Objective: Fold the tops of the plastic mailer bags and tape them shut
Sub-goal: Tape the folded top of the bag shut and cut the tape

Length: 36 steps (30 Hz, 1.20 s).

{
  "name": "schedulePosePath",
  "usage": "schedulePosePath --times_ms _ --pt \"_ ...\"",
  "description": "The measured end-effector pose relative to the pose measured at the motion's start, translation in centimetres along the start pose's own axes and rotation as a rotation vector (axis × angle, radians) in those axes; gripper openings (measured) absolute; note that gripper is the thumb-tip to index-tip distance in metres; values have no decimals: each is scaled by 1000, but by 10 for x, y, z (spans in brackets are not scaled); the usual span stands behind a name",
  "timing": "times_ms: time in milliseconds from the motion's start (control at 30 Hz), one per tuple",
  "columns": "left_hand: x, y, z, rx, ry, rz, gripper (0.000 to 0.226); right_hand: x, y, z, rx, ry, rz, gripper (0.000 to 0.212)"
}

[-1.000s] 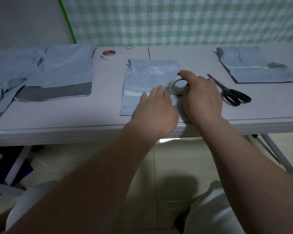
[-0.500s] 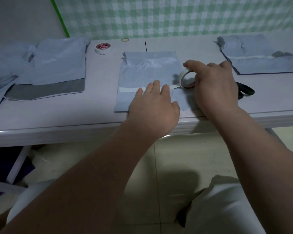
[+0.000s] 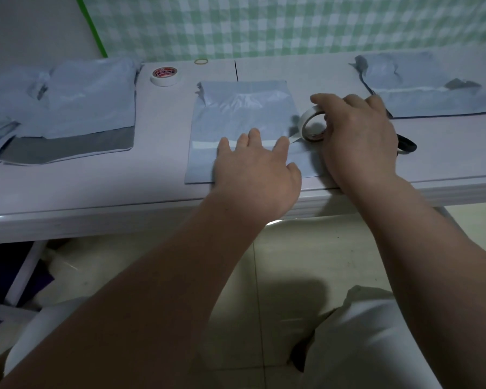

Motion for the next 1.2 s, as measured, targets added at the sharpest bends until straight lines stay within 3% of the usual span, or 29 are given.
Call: schedulePosePath --times_ms 300,533,800,1000,1200 --pt "2 12 -6 55 -58 -50 53 5 2 10 200 -76 195 49" --pt "-1 9 -4 -9 -53 -80 51 0 -13 6 26 -65 191 47" --pt "-7 -30 -4 -41 32 -120 50 1 -17 3 -16 -102 216 49" --pt "-15 -67 -3 10 134 -170 66 0 -17 3 3 -109 237 55" --pt "-5 -68 -18 90 -51 -227 50 -2 -15 4 24 -82 231 56"
Point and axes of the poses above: each hand's wrist, its own x-axis towards the middle knuckle, its own z-axis out of the palm, y = z × x, the point moved 4 cm from there along x, towards the middle knuckle, and after that the axes turned 12 degrees about -z, right-handed, at the moved point
